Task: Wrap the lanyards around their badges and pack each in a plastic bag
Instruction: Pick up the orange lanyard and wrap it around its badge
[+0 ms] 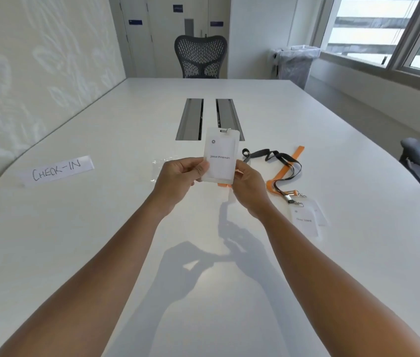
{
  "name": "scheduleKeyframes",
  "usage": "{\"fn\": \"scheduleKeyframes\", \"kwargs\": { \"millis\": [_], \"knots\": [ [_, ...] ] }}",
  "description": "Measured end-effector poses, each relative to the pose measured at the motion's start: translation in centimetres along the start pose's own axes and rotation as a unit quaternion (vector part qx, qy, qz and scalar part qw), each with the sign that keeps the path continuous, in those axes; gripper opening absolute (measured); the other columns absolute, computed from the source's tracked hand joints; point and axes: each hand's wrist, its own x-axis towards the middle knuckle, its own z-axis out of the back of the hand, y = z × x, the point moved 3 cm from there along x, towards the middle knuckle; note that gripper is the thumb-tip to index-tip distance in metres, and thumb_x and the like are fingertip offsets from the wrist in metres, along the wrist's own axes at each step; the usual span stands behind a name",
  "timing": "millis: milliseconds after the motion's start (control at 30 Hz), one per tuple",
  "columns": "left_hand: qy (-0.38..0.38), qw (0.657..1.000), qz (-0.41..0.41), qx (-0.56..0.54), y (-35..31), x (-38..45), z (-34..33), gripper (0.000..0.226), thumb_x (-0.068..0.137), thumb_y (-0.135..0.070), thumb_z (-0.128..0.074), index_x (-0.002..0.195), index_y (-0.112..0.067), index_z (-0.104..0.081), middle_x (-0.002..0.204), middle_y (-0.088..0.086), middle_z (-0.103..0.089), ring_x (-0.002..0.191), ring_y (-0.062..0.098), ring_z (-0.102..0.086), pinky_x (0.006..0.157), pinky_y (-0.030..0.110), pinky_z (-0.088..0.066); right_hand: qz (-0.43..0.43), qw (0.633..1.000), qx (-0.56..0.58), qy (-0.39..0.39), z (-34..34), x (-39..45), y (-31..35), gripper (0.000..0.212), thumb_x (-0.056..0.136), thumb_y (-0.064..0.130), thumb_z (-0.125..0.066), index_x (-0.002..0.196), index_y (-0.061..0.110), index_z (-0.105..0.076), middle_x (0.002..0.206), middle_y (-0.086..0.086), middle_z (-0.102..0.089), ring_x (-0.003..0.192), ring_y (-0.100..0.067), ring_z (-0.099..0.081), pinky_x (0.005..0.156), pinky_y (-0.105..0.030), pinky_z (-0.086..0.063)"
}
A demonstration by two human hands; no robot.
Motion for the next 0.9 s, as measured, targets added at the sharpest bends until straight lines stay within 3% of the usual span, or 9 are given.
{"fn": "scheduleKeyframes", "kwargs": {
  "millis": [67,133,267,367,500,767,900],
  "knots": [
    [0.000,1.000,-0.008,0.011,-0.5,0.2,0.1,0.014,0.093,-0.026,-0.072,0.105,-0.023,-0.076,0.069,-0.016,-0.069,0.062,0.001,-0.056,0.060,0.011,-0.044,0.002,1.000,0.003,0.012,-0.4,-0.2,0.1,0.029,0.093,0.004,-0.058,0.118,0.015,-0.067,0.093,-0.009,-0.075,0.072,-0.004,-0.068,0.064,-0.016,-0.050],
    [-0.011,1.000,-0.018,0.013,-1.0,0.4,0.2,0.015,0.094,-0.026,-0.070,0.108,-0.021,-0.075,0.070,-0.017,-0.070,0.062,0.000,-0.056,0.061,0.011,-0.045,-0.002,0.999,0.018,0.030,-0.9,-0.5,0.2,0.020,0.096,0.010,-0.059,0.115,0.014,-0.067,0.081,-0.009,-0.073,0.069,-0.005,-0.068,0.061,-0.015,-0.049],
    [-0.064,0.997,-0.032,0.020,-2.5,1.4,0.8,0.020,0.099,-0.031,-0.063,0.110,-0.017,-0.071,0.087,-0.005,-0.068,0.073,0.007,-0.056,0.070,0.017,-0.049,-0.020,0.993,0.062,0.103,-2.1,-1.4,0.6,0.012,0.100,0.015,-0.056,0.105,0.013,-0.067,0.085,0.002,-0.069,0.070,-0.018,-0.065,0.066,-0.019,-0.051],
    [-0.091,0.994,-0.039,0.047,-3.4,2.5,1.5,0.020,0.103,-0.031,-0.056,0.109,-0.014,-0.064,0.097,-0.004,-0.065,0.078,0.010,-0.054,0.070,0.019,-0.047,-0.025,0.977,0.090,0.189,-3.0,-2.5,1.3,0.019,0.103,0.020,-0.053,0.106,0.005,-0.066,0.084,0.000,-0.067,0.064,-0.019,-0.060,0.067,-0.025,-0.054],
    [-0.118,0.985,-0.040,0.120,-3.4,3.3,2.1,0.019,0.105,-0.033,-0.049,0.109,-0.016,-0.056,0.103,-0.006,-0.064,0.083,0.006,-0.056,0.067,0.017,-0.044,-0.018,0.956,0.105,0.274,-3.6,-3.6,3.2,0.026,0.105,0.024,-0.047,0.103,0.009,-0.068,0.082,-0.006,-0.065,0.061,-0.019,-0.056,0.070,-0.036,-0.056],
    [-0.159,0.974,-0.021,0.160,-1.1,2.8,2.6,0.010,0.105,-0.027,-0.047,0.103,-0.018,-0.050,0.092,-0.010,-0.059,0.083,0.010,-0.057,0.065,0.018,-0.044,0.005,0.935,0.169,0.311,-2.0,-3.3,6.1,0.033,0.103,0.029,-0.044,0.096,0.009,-0.069,0.073,-0.007,-0.064,0.063,-0.021,-0.061,0.069,-0.035,-0.056],
    [-0.148,0.976,-0.002,0.158,0.1,2.1,2.7,0.013,0.105,-0.026,-0.047,0.100,-0.015,-0.050,0.097,-0.002,-0.061,0.094,0.026,-0.065,0.087,0.048,-0.057,0.012,0.931,0.216,0.295,-1.2,-2.8,6.1,0.029,0.101,0.024,-0.044,0.102,0.006,-0.067,0.081,-0.010,-0.066,0.073,-0.025,-0.062,0.073,-0.034,-0.054]
  ]
}}
